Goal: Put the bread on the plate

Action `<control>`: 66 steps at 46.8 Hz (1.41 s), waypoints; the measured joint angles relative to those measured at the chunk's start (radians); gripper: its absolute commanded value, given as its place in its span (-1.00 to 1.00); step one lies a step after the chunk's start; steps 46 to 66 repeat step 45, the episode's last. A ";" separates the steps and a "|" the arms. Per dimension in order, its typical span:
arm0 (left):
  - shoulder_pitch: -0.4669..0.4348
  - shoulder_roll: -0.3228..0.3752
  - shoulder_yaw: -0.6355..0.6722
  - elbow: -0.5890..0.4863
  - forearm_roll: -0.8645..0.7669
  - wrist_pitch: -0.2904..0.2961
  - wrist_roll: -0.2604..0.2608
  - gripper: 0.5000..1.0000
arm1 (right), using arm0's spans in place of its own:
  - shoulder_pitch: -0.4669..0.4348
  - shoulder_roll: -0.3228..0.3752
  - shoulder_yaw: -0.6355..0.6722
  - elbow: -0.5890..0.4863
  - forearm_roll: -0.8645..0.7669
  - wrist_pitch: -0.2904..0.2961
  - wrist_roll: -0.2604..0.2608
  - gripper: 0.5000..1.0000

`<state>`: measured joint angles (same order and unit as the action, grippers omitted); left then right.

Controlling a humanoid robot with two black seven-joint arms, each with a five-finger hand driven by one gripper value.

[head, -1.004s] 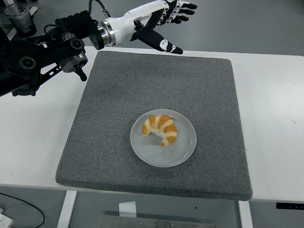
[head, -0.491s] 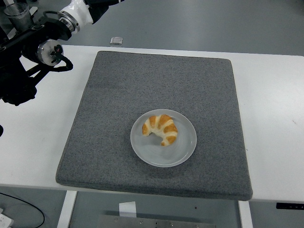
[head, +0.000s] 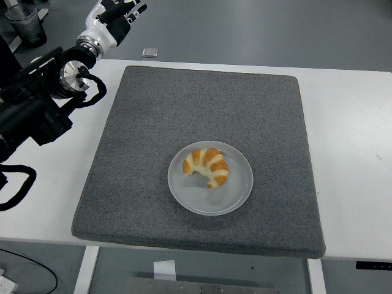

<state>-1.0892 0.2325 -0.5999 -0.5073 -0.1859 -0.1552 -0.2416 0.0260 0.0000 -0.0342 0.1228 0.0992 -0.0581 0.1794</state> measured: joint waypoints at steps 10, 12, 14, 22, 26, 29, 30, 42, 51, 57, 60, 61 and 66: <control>0.015 -0.073 -0.051 0.064 -0.015 0.002 0.004 1.00 | 0.000 0.000 -0.001 0.000 0.002 0.000 -0.001 0.73; 0.015 -0.085 -0.056 0.075 -0.015 0.003 0.004 1.00 | -0.001 0.000 -0.001 0.000 0.002 0.000 -0.001 0.73; 0.017 -0.097 -0.063 0.086 -0.015 0.003 0.004 1.00 | -0.001 0.000 -0.001 0.000 0.002 0.000 -0.001 0.73; 0.037 -0.147 -0.100 0.103 -0.015 0.005 0.004 1.00 | -0.003 0.000 0.000 0.000 0.005 0.001 -0.002 0.73; 0.048 -0.163 -0.103 0.105 -0.014 0.004 0.004 1.00 | -0.003 0.000 0.001 0.000 0.008 0.001 -0.002 0.73; 0.057 -0.169 -0.108 0.106 -0.014 0.002 0.003 1.00 | -0.003 0.000 0.002 0.000 0.008 0.000 -0.002 0.73; 0.060 -0.170 -0.113 0.106 -0.013 0.001 0.003 1.00 | -0.003 0.000 0.002 0.000 0.008 0.000 -0.002 0.73; 0.084 -0.165 -0.181 0.107 -0.012 -0.023 0.001 1.00 | -0.003 0.000 0.004 0.000 0.011 0.000 -0.002 0.73; 0.094 -0.162 -0.193 0.112 -0.012 -0.027 0.000 1.00 | -0.003 0.000 0.004 0.000 0.011 0.000 -0.002 0.73; 0.094 -0.162 -0.193 0.112 -0.012 -0.027 0.000 1.00 | -0.003 0.000 0.004 0.000 0.011 0.000 -0.002 0.73; 0.094 -0.162 -0.193 0.112 -0.012 -0.027 0.000 1.00 | -0.003 0.000 0.004 0.000 0.011 0.000 -0.002 0.73; 0.094 -0.162 -0.193 0.112 -0.012 -0.027 0.000 1.00 | -0.003 0.000 0.004 0.000 0.011 0.000 -0.002 0.73; 0.094 -0.162 -0.193 0.112 -0.012 -0.027 0.000 1.00 | -0.003 0.000 0.004 0.000 0.011 0.000 -0.002 0.73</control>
